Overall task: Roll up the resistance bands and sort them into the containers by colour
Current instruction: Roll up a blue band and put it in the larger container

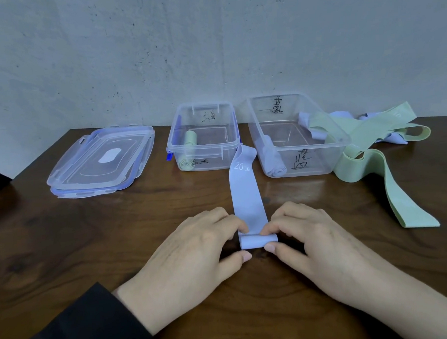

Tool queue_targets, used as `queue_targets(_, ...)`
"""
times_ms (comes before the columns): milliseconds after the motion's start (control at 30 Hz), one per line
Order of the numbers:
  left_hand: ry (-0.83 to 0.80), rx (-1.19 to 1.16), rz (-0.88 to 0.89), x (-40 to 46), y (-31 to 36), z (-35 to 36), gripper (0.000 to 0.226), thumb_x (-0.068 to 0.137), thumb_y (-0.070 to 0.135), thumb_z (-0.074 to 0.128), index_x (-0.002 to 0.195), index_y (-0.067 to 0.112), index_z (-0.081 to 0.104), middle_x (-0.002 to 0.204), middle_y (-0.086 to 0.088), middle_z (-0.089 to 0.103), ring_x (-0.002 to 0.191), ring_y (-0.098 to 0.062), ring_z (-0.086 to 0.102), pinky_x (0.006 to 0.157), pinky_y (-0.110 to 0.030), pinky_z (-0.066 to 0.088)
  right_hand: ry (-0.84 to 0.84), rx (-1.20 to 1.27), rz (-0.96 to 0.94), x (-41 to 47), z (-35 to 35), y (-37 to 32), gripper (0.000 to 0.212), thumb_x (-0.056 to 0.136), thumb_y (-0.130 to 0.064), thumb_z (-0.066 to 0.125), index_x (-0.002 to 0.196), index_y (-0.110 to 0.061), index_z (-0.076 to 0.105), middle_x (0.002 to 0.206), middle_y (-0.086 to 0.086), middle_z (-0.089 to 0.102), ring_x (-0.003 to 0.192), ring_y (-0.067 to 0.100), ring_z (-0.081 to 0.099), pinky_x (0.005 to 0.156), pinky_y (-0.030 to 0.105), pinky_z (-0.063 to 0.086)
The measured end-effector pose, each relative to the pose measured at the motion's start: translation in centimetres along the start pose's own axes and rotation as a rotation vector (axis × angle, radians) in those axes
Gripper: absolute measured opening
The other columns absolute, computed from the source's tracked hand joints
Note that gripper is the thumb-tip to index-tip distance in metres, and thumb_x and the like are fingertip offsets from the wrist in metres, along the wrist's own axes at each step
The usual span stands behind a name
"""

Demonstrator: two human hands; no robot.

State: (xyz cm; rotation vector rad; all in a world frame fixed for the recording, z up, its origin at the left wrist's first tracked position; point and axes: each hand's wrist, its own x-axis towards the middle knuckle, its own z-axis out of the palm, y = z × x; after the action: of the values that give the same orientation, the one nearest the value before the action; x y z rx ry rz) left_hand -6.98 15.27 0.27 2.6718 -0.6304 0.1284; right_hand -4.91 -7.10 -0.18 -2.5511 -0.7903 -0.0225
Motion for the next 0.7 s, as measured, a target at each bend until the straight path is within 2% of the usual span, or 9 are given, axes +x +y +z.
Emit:
queue_targets(233,-0.004,0.01,0.033,-0.01,-0.14,0.05,0.022,0.091,0.052,0.045,0.106,0.041,0.058,0.101,0.023,0.046,0.093,-0.003,0.05,0.077,-0.021,0.045,-0.038,-0.015,-0.038,-0.18,-0.25,0.1,0.021,0.097,-0.05,0.047,0.103,-0.042,0.065,0.097,-0.025,0.049,0.099,0.0,0.047,0.093,0.022,0.033)
queue_targets(300,-0.009,0.003,0.039,-0.02,-0.13,0.02,0.022,0.093,0.05,0.045,0.105,0.04,0.06,0.102,0.023,0.045,0.093,-0.003,0.049,0.077,-0.02,0.044,-0.038,0.011,-0.026,-0.25,-0.28,0.04,0.019,0.095,-0.05,0.049,0.105,-0.043,0.064,0.095,-0.025,0.051,0.1,0.0,0.047,0.093,0.02,0.033)
queue_targets(400,-0.008,-0.01,0.041,-0.03,-0.12,-0.07,0.022,0.095,0.048,0.045,0.106,0.039,0.061,0.104,0.024,0.045,0.096,-0.003,0.049,0.081,-0.02,0.043,-0.015,0.05,-0.009,-0.35,-0.53,-0.07,0.013,0.09,-0.05,0.053,0.101,-0.045,0.058,0.094,-0.026,0.053,0.101,-0.002,0.048,0.093,0.017,0.033)
queue_targets(567,-0.014,0.0,0.039,0.03,-0.07,-0.04,0.026,0.095,0.049,0.041,0.109,0.04,0.061,0.109,0.025,0.045,0.101,-0.002,0.048,0.086,-0.021,0.042,-0.056,0.029,-0.003,-0.17,-0.52,0.0,0.015,0.086,-0.049,0.066,0.099,-0.043,0.062,0.1,-0.025,0.053,0.103,-0.003,0.045,0.092,0.015,0.029)
queue_targets(700,-0.01,-0.016,0.025,-0.02,-0.13,0.0,0.032,0.09,0.055,0.05,0.118,0.042,0.056,0.116,0.027,0.046,0.107,0.0,0.047,0.09,-0.02,0.042,-0.053,0.02,-0.012,-0.21,-0.48,-0.06,0.011,0.092,-0.048,0.056,0.1,-0.043,0.063,0.102,-0.026,0.051,0.105,0.001,0.046,0.095,0.018,0.03)
